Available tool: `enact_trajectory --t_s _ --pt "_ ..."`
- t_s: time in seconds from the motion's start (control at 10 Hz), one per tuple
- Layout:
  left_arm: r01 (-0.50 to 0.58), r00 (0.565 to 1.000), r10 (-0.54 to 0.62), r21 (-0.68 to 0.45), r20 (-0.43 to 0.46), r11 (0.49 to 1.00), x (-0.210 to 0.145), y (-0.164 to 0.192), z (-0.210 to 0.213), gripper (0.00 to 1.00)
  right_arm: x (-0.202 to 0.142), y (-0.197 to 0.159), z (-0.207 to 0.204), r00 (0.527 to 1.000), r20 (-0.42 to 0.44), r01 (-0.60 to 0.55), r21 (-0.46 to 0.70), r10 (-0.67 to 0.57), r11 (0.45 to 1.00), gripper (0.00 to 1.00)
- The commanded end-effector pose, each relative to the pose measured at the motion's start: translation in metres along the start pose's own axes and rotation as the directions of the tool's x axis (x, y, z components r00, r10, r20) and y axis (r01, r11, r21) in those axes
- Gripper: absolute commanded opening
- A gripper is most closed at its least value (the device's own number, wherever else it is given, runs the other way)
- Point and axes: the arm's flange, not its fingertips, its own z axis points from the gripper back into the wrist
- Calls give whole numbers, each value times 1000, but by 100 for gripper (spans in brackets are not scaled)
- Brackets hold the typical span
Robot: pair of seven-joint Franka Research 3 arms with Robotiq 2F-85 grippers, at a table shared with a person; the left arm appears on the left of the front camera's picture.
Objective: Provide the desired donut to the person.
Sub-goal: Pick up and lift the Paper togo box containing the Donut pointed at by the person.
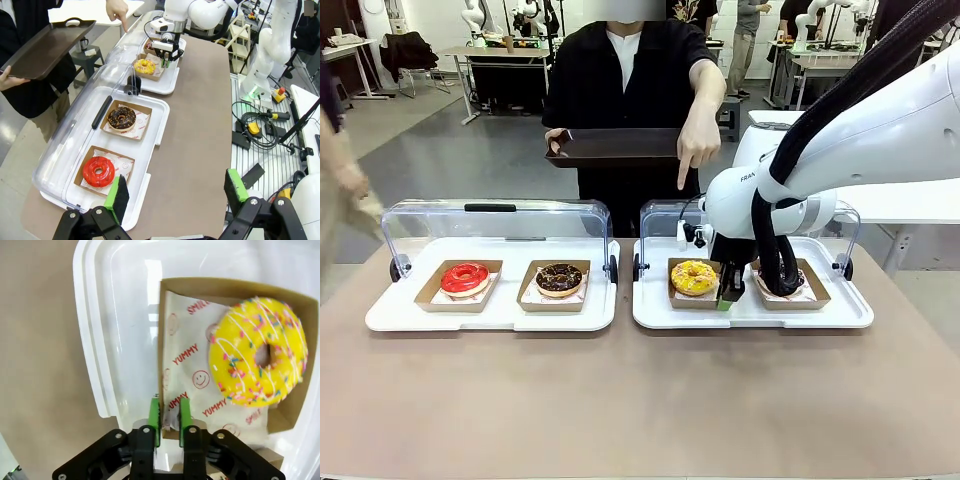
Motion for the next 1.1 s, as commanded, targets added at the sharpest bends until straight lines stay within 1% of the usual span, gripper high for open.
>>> enact_trajectory --t_s 0.0,0.1,0.3,0.5,0.7,1.0 --pt "6 1000 -6 -1 8 1000 1 -1 1 100 1 -4 -4 1000 -24 3 9 -3 1000 2" --pt "6 1000 -6 -1 8 1000 1 -1 1 100 1 -4 -4 1000 -26 1 9 -1 1000 0" --pt "6 1000 -6 -1 8 1000 1 -1 1 100 2 -3 -2 999 -29 -12 7 12 1000 0" --pt "6 1000 -6 -1 8 1000 1 -1 1 100 7 6 9 998 -46 -51 4 52 999 0" --pt "6 1000 -6 -1 8 1000 1 -1 1 100 21 31 44 989 -71 -126 18 127 992 0" --pt "6 1000 -6 -1 8 1000 1 -1 1 100 36 73 103 975 -103 -195 22 196 981 0"
